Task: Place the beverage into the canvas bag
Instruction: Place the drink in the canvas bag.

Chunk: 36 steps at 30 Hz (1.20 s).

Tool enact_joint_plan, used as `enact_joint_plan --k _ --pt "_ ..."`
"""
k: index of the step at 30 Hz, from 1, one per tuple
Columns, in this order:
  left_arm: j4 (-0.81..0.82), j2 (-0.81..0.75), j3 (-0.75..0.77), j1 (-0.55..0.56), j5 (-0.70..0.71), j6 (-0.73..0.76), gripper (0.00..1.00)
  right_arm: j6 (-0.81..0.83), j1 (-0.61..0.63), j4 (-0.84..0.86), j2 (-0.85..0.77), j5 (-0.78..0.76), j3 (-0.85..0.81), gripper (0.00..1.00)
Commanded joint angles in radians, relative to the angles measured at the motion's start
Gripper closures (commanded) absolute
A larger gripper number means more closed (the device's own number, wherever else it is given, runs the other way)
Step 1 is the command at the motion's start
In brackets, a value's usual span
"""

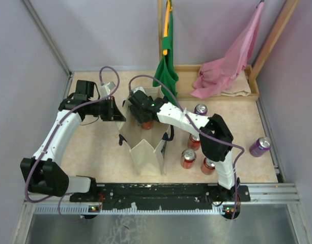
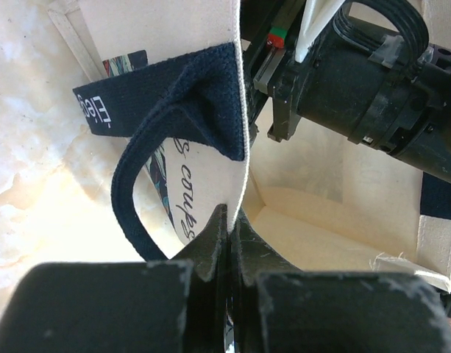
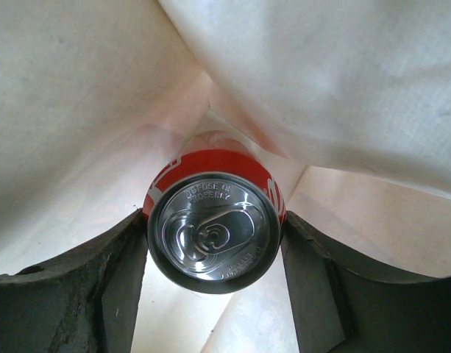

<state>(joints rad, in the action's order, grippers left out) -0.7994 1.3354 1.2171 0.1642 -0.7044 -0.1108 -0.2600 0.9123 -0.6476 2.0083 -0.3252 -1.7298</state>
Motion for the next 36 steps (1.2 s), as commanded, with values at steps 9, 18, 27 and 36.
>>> enact_joint_plan --k 9,18,27,36 --pt "-0.019 -0.012 0.013 0.027 -0.052 0.017 1.0 -0.048 -0.026 0.193 0.007 -0.044 0.02 1.0" --pt "-0.018 -0.006 0.014 0.034 -0.053 0.017 1.0 -0.068 -0.043 0.2 0.04 -0.014 0.022 1.0" --pt "-0.011 0.005 0.022 0.036 -0.05 0.016 0.89 -0.066 -0.043 0.21 0.014 0.009 0.047 0.62" --pt "-0.009 0.008 0.029 0.037 -0.044 0.018 0.63 -0.046 -0.044 0.276 -0.053 0.046 0.096 0.26"
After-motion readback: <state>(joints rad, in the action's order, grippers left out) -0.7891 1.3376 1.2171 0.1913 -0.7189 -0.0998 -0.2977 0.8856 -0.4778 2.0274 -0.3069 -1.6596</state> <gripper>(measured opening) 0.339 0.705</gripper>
